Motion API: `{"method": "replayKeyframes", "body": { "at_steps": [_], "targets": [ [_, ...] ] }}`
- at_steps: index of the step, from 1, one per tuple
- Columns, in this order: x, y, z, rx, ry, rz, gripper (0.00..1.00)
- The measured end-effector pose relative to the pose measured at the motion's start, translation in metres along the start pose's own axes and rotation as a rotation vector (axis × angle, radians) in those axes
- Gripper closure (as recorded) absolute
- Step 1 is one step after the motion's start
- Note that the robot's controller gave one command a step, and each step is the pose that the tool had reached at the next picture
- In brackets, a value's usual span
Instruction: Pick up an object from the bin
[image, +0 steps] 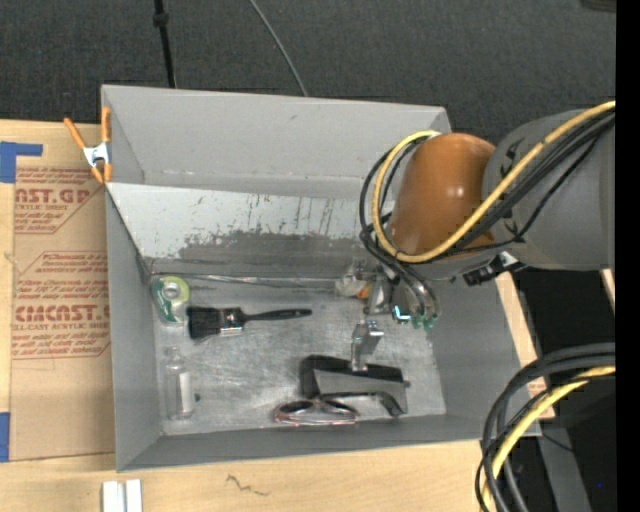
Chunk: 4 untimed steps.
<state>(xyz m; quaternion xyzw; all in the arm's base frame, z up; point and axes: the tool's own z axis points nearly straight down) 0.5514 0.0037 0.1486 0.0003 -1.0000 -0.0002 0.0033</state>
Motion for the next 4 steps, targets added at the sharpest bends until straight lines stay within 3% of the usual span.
{"method": "replayKeyframes", "body": {
  "at_steps": [1,2,3,4],
  "targets": [
    [-0.0019,0.0,-0.0041,0.0,-0.008,0.0,1.0],
    [-0.0019,0.0,-0.0041,0.0,-0.008,0.0,0.0],
    [-0.0019,0.0,-0.0041,0.0,-0.008,0.0,1.0],
    [-0.0019,0.0,-0.0042,0.0,-0.008,0.0,1.0]
  ]
}}
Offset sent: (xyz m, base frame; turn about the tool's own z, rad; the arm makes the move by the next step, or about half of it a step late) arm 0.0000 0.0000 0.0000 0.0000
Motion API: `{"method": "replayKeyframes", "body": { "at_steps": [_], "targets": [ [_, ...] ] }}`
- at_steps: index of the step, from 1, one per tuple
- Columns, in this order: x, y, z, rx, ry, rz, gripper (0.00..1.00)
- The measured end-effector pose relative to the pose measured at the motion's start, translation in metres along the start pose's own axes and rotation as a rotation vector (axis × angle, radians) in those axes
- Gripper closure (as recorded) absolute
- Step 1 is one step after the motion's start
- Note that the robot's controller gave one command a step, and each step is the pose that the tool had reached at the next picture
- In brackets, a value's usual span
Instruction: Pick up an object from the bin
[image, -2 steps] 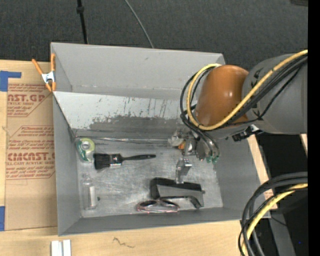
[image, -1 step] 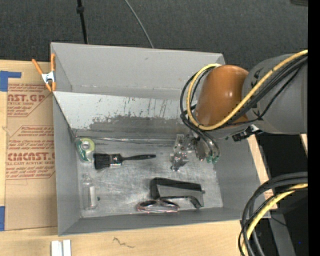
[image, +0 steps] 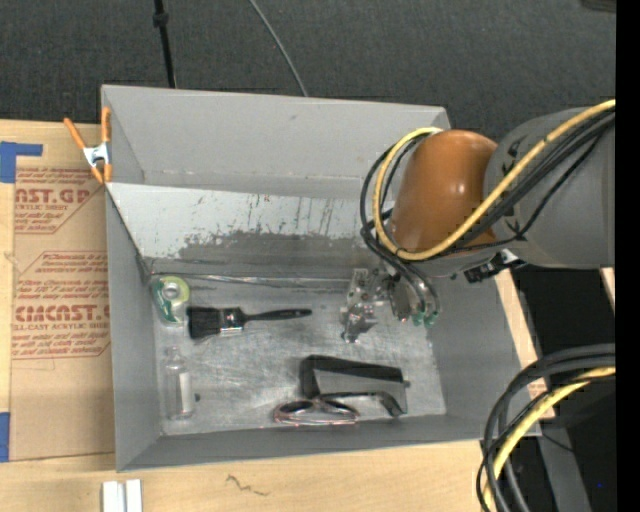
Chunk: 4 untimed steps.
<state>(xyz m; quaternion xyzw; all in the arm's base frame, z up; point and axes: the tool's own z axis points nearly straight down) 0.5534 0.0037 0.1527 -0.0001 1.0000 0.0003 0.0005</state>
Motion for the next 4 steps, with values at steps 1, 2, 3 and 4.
{"method": "replayKeyframes", "body": {
  "at_steps": [1,2,3,4],
  "targets": [
    [-0.04,0.077,0.006,-0.004,-0.002,0.246,0.0],
    [-0.04,0.075,0.006,-0.003,-0.001,0.248,0.0],
    [-0.035,0.064,0.038,-0.001,-0.005,0.178,0.0],
    [-0.024,0.081,0.067,0.001,0.001,0.229,0.0]
  ]
}}
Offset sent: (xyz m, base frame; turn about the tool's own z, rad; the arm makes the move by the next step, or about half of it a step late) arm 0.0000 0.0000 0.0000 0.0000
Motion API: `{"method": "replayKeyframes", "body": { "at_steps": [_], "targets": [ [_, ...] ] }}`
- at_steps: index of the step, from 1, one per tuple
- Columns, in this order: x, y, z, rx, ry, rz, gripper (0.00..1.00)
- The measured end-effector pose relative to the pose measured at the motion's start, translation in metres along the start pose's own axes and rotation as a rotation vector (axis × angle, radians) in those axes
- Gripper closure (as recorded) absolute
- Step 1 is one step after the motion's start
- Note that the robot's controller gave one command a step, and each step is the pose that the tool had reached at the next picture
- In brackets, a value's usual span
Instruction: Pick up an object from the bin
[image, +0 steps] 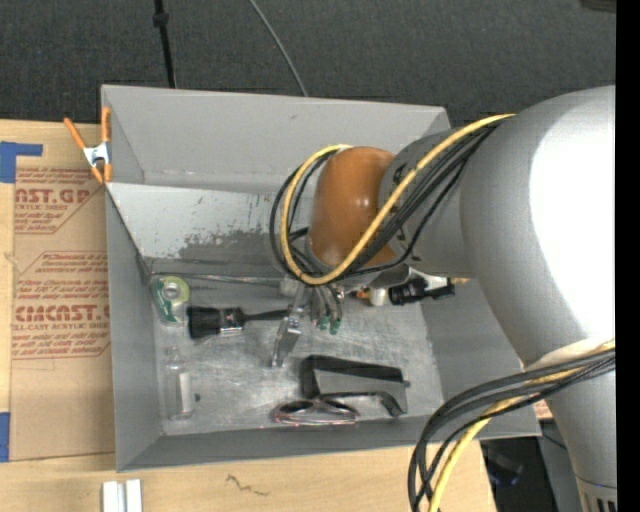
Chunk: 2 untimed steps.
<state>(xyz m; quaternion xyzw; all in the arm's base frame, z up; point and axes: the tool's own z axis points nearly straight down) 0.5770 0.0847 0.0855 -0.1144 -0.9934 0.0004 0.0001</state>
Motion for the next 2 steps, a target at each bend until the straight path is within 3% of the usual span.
{"method": "replayKeyframes", "body": {
  "at_steps": [2],
  "targets": [
    [-0.0019,0.0176,0.004,-0.002,-0.002,0.2,0.0]
  ]
}}
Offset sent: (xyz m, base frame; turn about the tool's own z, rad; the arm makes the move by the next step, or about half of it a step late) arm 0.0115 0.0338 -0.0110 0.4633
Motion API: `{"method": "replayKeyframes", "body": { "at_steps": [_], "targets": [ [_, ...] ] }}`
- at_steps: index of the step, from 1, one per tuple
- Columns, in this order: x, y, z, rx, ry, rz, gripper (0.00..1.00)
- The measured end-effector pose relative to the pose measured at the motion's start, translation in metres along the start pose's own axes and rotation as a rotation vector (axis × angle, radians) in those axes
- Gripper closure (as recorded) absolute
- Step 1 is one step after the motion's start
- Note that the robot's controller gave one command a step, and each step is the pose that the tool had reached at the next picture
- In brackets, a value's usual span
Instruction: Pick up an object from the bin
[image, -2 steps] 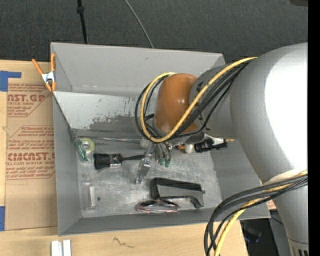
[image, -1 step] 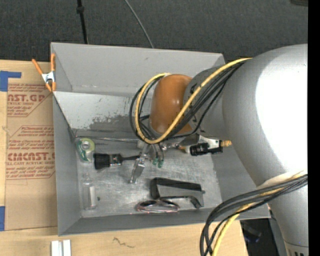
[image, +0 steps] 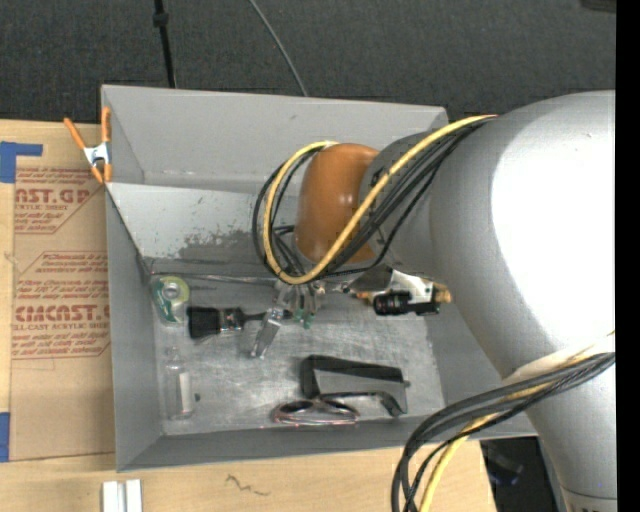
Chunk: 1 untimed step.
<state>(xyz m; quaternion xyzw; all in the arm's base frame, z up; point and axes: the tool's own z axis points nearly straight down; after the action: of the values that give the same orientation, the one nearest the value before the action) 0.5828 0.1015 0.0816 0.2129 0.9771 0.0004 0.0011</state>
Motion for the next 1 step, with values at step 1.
{"method": "replayKeyframes", "body": {
  "at_steps": [1],
  "targets": [
    [0.0069,0.0149,0.0038,0.001,0.001,0.244,0.0]
  ]
}}
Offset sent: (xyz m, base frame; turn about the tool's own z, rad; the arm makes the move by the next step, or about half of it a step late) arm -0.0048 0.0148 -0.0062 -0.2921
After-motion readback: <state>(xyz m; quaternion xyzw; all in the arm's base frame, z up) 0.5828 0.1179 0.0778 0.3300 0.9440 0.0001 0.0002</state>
